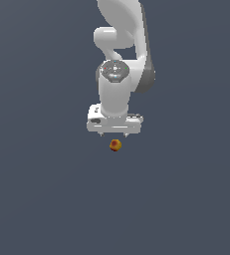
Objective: Pick up the object and move it to a goal position.
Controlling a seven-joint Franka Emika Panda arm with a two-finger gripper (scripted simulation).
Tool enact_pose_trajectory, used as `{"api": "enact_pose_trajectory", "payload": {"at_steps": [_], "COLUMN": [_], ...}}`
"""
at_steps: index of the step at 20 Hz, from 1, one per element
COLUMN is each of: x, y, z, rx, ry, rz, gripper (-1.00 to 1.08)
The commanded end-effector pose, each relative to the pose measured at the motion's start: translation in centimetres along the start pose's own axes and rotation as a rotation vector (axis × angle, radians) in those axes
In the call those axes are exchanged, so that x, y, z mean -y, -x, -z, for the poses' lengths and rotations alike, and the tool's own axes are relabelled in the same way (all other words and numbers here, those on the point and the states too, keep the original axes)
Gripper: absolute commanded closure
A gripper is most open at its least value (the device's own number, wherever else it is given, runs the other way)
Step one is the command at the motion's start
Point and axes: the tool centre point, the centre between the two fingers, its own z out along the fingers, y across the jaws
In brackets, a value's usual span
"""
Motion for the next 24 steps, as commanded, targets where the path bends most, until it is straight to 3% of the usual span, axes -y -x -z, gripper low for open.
{"api": "enact_pose_trajectory", "payload": {"at_steps": [1, 24], "x": [0.0, 0.9], "y": [0.0, 2.6], "z": [-0.2, -8.0], "rx": [0.000, -0.042], "ry": [-0.001, -0.024], "rz": [-0.004, -0.286], "gripper": [-0.92, -0.92]}}
